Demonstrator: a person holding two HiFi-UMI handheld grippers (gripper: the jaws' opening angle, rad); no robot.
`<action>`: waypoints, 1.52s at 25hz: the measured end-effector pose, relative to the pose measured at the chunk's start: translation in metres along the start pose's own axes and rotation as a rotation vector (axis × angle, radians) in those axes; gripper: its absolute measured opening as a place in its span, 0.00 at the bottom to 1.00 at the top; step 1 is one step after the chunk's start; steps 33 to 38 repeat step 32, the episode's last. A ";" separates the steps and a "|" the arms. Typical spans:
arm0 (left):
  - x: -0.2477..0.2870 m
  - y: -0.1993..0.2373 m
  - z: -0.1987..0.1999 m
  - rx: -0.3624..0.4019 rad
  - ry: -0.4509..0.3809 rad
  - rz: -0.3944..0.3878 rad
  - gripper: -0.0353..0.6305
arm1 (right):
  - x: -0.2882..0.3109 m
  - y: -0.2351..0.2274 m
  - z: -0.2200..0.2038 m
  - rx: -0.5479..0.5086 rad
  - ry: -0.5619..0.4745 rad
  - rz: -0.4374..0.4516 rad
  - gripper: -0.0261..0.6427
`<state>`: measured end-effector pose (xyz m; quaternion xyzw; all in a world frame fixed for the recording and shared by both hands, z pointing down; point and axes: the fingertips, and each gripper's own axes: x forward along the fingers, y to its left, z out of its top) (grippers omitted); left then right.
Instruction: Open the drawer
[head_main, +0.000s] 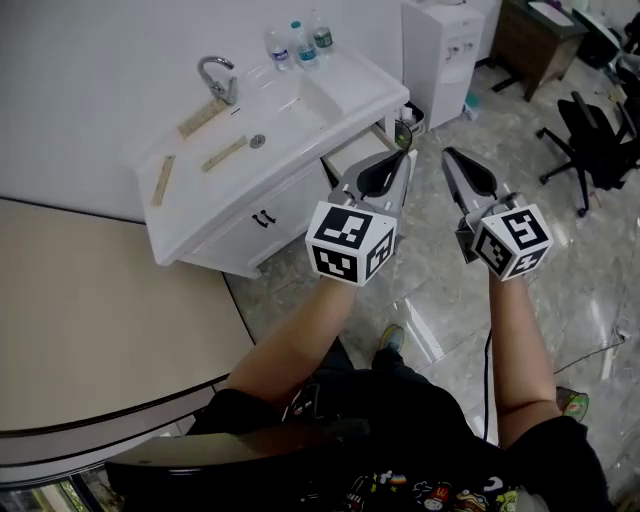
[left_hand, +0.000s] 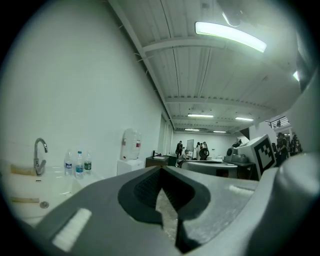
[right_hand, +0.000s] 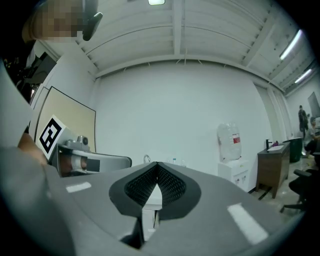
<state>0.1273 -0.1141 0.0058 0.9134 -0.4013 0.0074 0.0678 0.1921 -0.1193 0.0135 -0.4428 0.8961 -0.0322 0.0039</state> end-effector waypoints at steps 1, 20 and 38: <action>-0.007 -0.010 0.003 0.000 -0.011 0.001 0.05 | -0.011 0.007 0.007 0.001 -0.018 -0.001 0.08; -0.031 -0.047 -0.007 0.008 -0.003 -0.032 0.05 | -0.051 0.049 0.014 -0.118 -0.016 -0.017 0.07; -0.018 -0.041 0.000 0.002 -0.029 -0.031 0.05 | -0.044 0.031 0.013 -0.121 -0.012 -0.017 0.07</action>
